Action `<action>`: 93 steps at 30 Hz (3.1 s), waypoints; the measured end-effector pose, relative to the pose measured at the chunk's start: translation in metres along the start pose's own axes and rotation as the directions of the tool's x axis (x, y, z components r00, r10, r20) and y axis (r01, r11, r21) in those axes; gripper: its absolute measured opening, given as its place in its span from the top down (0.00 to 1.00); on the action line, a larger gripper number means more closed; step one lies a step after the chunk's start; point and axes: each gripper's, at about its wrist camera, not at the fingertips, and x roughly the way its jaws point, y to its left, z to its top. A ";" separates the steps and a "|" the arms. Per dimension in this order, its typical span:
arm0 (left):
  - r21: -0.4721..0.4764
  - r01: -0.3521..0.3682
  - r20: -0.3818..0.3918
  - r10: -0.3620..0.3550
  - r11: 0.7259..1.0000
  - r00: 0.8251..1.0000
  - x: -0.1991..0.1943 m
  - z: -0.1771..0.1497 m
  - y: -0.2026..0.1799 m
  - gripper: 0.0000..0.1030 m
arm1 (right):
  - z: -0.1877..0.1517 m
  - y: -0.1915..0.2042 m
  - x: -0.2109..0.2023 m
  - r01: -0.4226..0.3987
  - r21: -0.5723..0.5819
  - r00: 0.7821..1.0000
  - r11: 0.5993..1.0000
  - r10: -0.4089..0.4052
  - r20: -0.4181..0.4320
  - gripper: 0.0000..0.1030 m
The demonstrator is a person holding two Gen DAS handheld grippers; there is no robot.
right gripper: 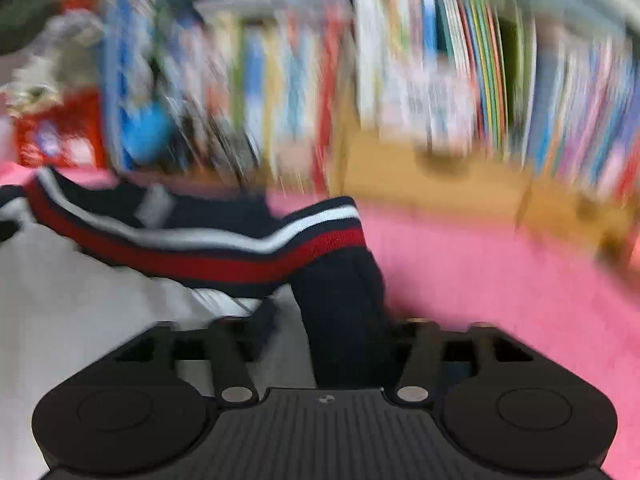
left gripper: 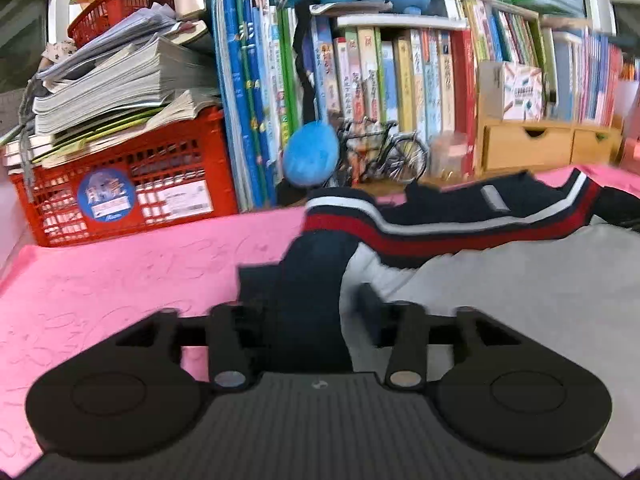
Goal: Fold clothes
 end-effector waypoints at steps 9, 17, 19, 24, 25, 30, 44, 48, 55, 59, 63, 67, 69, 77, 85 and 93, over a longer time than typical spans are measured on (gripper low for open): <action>-0.021 0.022 0.079 -0.020 1.000 0.997 -0.097 -0.011 0.007 0.30 | -0.039 0.011 -0.114 0.041 -0.006 0.981 0.999 -0.040 0.192 0.31; -0.012 -0.074 -0.027 0.074 0.997 0.997 -0.095 -0.023 -0.018 0.31 | -0.086 0.084 -0.137 -0.072 -0.135 0.989 0.988 0.088 0.119 0.39; -0.043 0.052 -0.008 -0.053 0.998 0.999 -0.116 -0.031 -0.016 0.31 | -0.097 0.102 -0.143 -0.101 -0.165 0.988 0.981 0.118 0.098 0.38; 0.071 0.101 -0.052 -0.097 0.992 0.994 -0.139 -0.073 -0.045 0.24 | -0.107 0.045 -0.151 -0.036 0.041 0.998 0.998 0.033 0.062 0.38; 0.058 0.083 -0.079 -0.078 0.995 0.994 -0.133 -0.078 -0.045 0.24 | -0.110 0.036 -0.154 -0.019 0.071 0.998 0.997 0.014 0.065 0.38; 0.007 -0.114 -0.102 0.114 0.993 0.988 -0.111 -0.075 -0.021 0.22 | -0.134 -0.017 -0.155 0.231 0.181 0.972 0.956 -0.236 0.002 0.30; 0.104 -0.022 -0.009 0.023 0.994 1.000 -0.126 -0.071 -0.070 0.18 | -0.115 0.098 -0.167 -0.133 -0.027 0.971 0.991 0.136 0.194 0.27; 0.093 -0.049 -0.062 0.055 0.994 0.997 -0.110 -0.077 -0.066 0.17 | -0.112 0.111 -0.141 -0.118 -0.072 0.984 0.990 0.126 0.124 0.25; 0.059 -0.028 -0.071 0.032 0.998 0.997 -0.107 -0.081 -0.051 0.14 | -0.110 0.042 -0.143 0.072 0.104 0.995 0.992 -0.079 0.064 0.56; 0.030 -0.010 -0.080 0.012 1.000 0.997 -0.104 -0.081 -0.046 0.14 | -0.105 0.038 -0.160 0.149 0.075 0.981 0.986 -0.157 0.112 0.55; 0.023 -0.007 -0.080 0.009 1.000 0.997 -0.105 -0.081 -0.044 0.14 | -0.090 0.071 -0.170 0.075 -0.014 0.981 0.997 -0.071 0.178 0.51; 0.032 -0.017 -0.075 0.019 0.999 0.997 -0.106 -0.082 -0.046 0.14 | -0.071 0.144 -0.143 -0.108 -0.156 0.981 0.982 0.131 0.146 0.50; 0.030 -0.017 -0.076 0.019 0.999 0.997 -0.106 -0.082 -0.045 0.14 | -0.066 0.164 -0.119 -0.141 -0.194 0.983 0.971 0.160 0.089 0.50; 0.025 -0.016 -0.076 0.017 1.000 0.997 -0.105 -0.083 -0.044 0.14 | -0.065 0.036 -0.072 0.131 0.178 0.991 0.975 -0.136 0.015 0.65; -0.056 -0.026 -0.019 0.025 0.998 1.000 -0.118 -0.053 -0.019 0.15 | -0.071 0.026 -0.095 0.070 0.165 0.987 0.984 -0.092 0.131 0.52; 0.031 -0.005 -0.042 0.006 1.000 0.999 -0.026 0.003 -0.056 0.14 | -0.027 0.110 -0.065 -0.192 -0.137 0.970 0.972 0.209 0.123 0.41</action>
